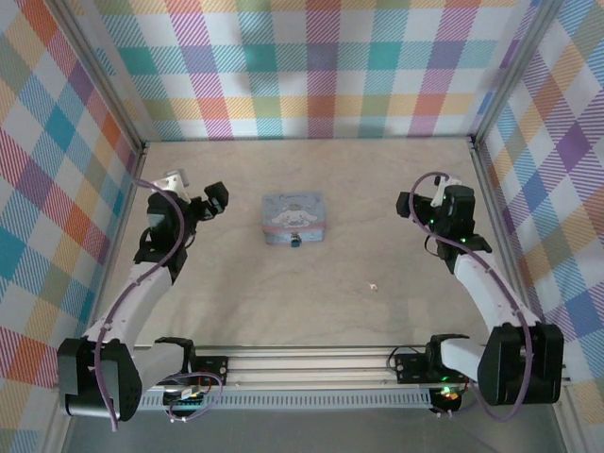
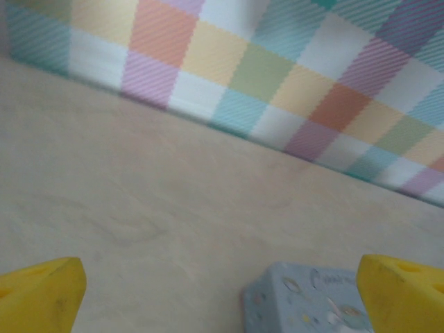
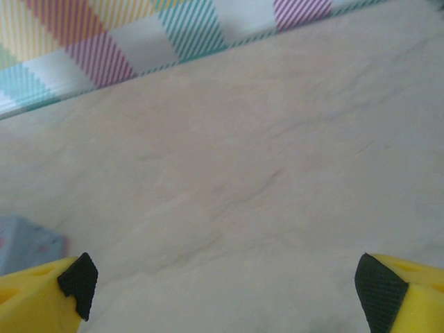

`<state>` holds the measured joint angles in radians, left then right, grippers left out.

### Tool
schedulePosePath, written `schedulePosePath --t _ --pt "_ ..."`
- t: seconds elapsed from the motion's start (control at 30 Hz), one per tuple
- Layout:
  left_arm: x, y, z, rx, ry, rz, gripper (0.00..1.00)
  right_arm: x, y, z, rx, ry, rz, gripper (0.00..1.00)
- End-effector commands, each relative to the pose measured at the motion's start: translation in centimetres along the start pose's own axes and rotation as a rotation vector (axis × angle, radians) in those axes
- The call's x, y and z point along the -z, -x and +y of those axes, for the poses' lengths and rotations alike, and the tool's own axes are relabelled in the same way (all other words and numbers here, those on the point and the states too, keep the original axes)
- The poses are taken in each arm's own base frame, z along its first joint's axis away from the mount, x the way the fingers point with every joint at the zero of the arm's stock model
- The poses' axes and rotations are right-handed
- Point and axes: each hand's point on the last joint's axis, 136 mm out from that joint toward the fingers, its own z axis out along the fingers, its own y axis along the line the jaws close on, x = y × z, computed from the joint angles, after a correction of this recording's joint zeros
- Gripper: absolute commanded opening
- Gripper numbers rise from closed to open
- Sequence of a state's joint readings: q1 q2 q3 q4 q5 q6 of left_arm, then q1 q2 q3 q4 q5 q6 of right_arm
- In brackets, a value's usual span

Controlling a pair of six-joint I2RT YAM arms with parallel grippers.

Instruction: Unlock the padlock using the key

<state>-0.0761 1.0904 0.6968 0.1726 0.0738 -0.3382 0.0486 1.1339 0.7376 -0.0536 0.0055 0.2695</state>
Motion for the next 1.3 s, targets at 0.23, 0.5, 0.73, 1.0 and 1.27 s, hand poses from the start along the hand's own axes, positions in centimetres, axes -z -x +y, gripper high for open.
schedulePosePath --t 0.23,0.5,0.73,1.0,1.27 --pt "1.0 -7.2 -7.1 0.275 -0.207 0.253 1.00 4.7 -7.7 2.7 -0.246 0.056 0.412 0.88" --pt "1.5 -11.0 -12.4 0.237 -0.290 0.317 1.00 6.6 -12.0 3.5 -0.260 0.041 0.592 0.80" --pt "1.3 -12.4 -13.5 0.230 -0.307 0.338 1.00 7.0 -17.5 3.9 -0.214 -0.002 0.762 0.75" --pt "1.5 -12.4 -13.4 0.236 -0.301 0.322 1.00 6.7 -21.4 4.0 -0.188 -0.041 0.892 0.66" --pt "1.5 -12.7 -13.0 0.228 -0.283 0.326 1.00 6.1 -23.7 4.4 -0.195 -0.047 0.952 0.63"
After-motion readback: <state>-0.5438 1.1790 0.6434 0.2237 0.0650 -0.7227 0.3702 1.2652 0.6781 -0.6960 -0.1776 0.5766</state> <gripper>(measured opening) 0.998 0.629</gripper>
